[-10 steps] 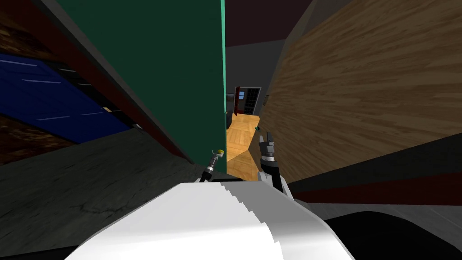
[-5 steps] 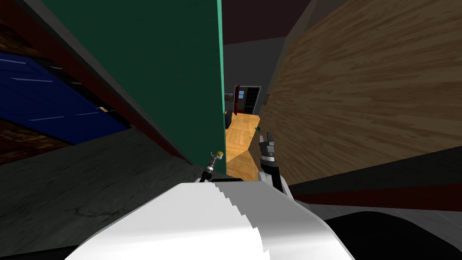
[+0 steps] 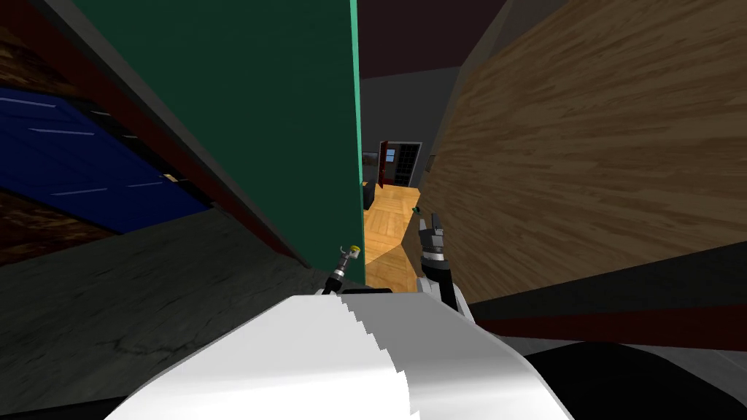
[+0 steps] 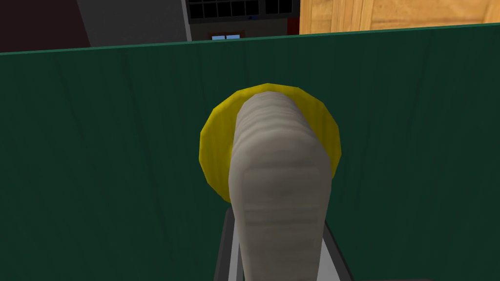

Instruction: Push the door open

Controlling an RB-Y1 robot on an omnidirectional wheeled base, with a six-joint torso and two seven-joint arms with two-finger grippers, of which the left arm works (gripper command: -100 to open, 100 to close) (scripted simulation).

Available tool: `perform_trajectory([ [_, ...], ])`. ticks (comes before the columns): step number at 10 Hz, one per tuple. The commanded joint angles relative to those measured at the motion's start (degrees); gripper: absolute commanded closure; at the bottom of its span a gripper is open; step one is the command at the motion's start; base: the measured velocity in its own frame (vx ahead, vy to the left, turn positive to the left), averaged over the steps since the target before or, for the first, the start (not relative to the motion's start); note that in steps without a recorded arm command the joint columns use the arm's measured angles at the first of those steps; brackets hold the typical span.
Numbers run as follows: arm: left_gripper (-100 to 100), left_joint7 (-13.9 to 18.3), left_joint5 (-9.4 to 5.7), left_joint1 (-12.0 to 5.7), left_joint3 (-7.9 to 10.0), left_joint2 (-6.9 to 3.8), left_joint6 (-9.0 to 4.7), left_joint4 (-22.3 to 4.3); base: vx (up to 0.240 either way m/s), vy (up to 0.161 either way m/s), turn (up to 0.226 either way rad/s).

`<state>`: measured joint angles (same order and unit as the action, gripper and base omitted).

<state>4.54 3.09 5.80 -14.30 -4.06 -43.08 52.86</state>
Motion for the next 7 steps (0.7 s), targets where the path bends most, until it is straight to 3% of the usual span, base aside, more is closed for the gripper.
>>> perform_trajectory([
  [1,100,-0.28,-0.39,-0.47,0.99,-0.26,0.11,0.57,0.171,-0.060,0.051],
  [7,100,-1.67,-2.10,-1.46,5.14,-0.62,0.33,-0.54,0.187,-0.105,0.057],
])
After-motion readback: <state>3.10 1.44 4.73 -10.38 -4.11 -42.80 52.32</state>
